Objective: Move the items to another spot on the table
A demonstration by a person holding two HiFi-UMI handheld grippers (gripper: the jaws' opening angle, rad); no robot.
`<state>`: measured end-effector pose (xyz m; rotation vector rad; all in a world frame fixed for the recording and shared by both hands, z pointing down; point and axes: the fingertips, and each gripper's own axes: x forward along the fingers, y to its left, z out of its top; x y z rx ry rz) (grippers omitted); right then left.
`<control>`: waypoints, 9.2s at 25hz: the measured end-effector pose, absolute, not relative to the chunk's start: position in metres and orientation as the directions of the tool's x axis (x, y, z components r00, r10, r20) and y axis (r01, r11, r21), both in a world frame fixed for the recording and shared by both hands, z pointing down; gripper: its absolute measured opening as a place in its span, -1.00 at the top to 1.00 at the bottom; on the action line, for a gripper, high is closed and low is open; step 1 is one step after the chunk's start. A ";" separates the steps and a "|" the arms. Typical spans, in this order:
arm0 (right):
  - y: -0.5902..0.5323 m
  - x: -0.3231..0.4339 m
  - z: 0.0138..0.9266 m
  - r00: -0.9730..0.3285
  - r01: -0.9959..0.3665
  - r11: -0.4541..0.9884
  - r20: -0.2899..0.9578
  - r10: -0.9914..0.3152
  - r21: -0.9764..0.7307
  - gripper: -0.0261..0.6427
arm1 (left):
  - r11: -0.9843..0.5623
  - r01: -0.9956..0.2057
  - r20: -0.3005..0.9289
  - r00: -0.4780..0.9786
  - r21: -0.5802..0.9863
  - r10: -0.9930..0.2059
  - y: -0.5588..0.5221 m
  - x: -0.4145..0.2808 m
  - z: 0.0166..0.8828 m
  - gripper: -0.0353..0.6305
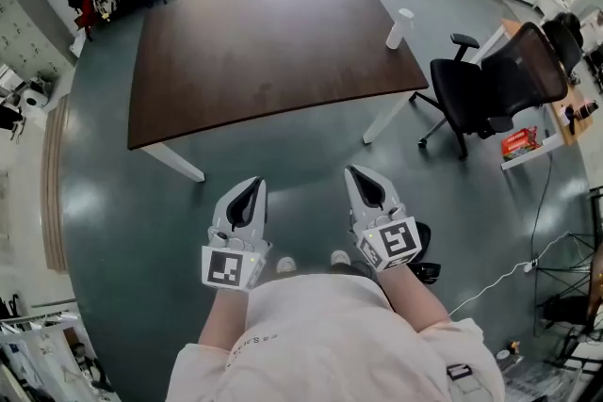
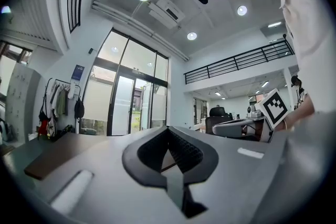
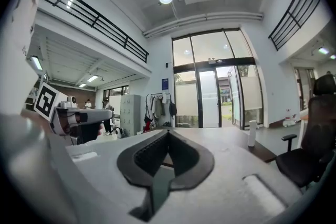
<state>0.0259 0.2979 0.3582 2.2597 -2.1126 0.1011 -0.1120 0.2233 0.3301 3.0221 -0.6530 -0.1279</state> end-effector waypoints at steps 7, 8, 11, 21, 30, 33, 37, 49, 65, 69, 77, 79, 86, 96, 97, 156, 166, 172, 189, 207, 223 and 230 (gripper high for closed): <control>0.297 0.042 0.375 0.171 -0.984 -0.176 0.125 -0.977 -0.026 0.94 | -0.926 -0.364 -0.048 0.928 0.095 -0.370 0.188 -0.102 0.339 0.84; 0.297 0.048 0.377 0.179 -0.983 -0.184 0.131 -0.975 -0.023 0.94 | -0.929 -0.357 -0.053 0.930 0.099 -0.364 0.186 -0.096 0.340 0.84; 0.293 0.076 0.385 0.197 -0.979 -0.203 0.140 -0.970 -0.028 0.94 | -0.934 -0.344 -0.063 0.934 0.098 -0.351 0.180 -0.071 0.343 0.84; 0.250 0.236 0.389 0.163 -0.985 -0.169 0.126 -0.978 -0.040 0.94 | -0.907 -0.412 -0.053 0.907 0.091 -0.417 0.139 0.070 0.348 0.84; 0.217 0.403 0.390 0.126 -0.991 -0.132 0.158 -0.979 -0.029 0.94 | -0.911 -0.408 -0.032 0.911 0.057 -0.410 0.116 0.241 0.350 0.84; 0.206 0.435 0.404 0.117 -0.991 -0.128 0.185 -0.976 -0.049 0.94 | -0.916 -0.396 -0.005 0.918 0.063 -0.397 0.109 0.283 0.355 0.84; 0.186 0.467 0.424 0.117 -0.987 -0.139 0.220 -0.969 -0.085 0.83 | -0.922 -0.378 0.043 0.926 0.086 -0.375 0.093 0.325 0.369 0.84; 0.090 0.571 0.487 0.170 -0.973 -0.209 0.310 -0.935 -0.096 0.03 | -0.944 -0.301 0.136 0.949 0.134 -0.283 -0.001 0.449 0.419 0.84; 0.007 0.620 0.570 0.096 -0.971 -0.166 0.357 -0.929 -0.170 -0.27 | -0.940 -0.262 0.256 0.945 0.221 -0.203 -0.060 0.528 0.498 0.84; 0.007 0.626 0.573 0.117 -0.975 -0.172 0.339 -0.933 -0.137 0.13 | -0.939 -0.254 0.256 0.947 0.232 -0.194 -0.061 0.538 0.507 0.84; 0.018 0.618 0.552 0.138 -0.975 -0.188 0.333 -0.933 -0.123 0.15 | -0.946 -0.242 0.225 0.955 0.217 -0.192 -0.056 0.527 0.492 0.84; 0.025 0.616 0.541 0.147 -0.975 -0.193 0.329 -0.933 -0.111 0.15 | -0.948 -0.241 0.205 0.958 0.209 -0.199 -0.051 0.523 0.483 0.84; 0.068 0.593 0.491 0.128 -0.984 -0.158 0.276 -0.952 -0.088 0.15 | -0.963 -0.245 0.125 0.965 0.114 -0.231 -0.014 0.489 0.441 0.84; 0.110 0.519 0.435 -0.008 -0.999 -0.001 0.202 -0.979 -0.044 0.16 | -0.900 -0.434 0.050 0.901 0.048 -0.432 0.031 0.375 0.396 0.84; 0.109 0.510 0.432 -0.031 -0.999 0.023 0.198 -0.980 -0.045 0.16 | -0.892 -0.450 0.038 0.893 0.044 -0.448 0.034 0.366 0.388 0.84; -0.310 -0.205 0.494 -0.644 -0.759 0.641 0.272 -0.715 -0.112 0.16 | -0.401 -0.912 0.172 0.409 0.079 -0.896 -0.260 -0.346 0.432 0.84; -0.351 -0.228 0.557 -0.623 -0.774 0.620 0.331 -0.708 -0.131 0.16 | -0.454 -0.879 0.251 0.476 0.143 -0.843 -0.306 -0.348 0.492 0.84; -0.354 -0.242 0.571 -0.605 -0.789 0.599 0.336 -0.722 -0.133 0.16 | -0.503 -0.853 0.251 0.522 0.140 -0.815 -0.315 -0.353 0.499 0.84; -0.331 -0.236 0.554 -0.458 -0.888 0.428 0.362 -0.811 -0.165 -0.44 | -0.586 -0.789 0.241 0.614 0.184 -0.751 -0.308 -0.375 0.477 0.84; -0.236 -0.190 0.378 -0.159 -0.987 0.160 0.051 -0.986 0.018 0.95 | -0.727 -0.676 0.021 0.734 0.123 -0.679 -0.270 -0.364 0.369 0.84; -0.070 -0.049 0.390 -0.081 -0.996 0.079 0.055 -0.995 -0.039 0.95 | -0.776 -0.626 0.023 0.779 0.073 -0.626 -0.120 -0.225 0.364 0.84; 0.039 0.069 0.401 -0.085 -0.996 0.086 0.091 -0.992 0.006 0.95 | -0.788 -0.615 -0.004 0.788 0.025 -0.615 -0.011 -0.114 0.377 0.84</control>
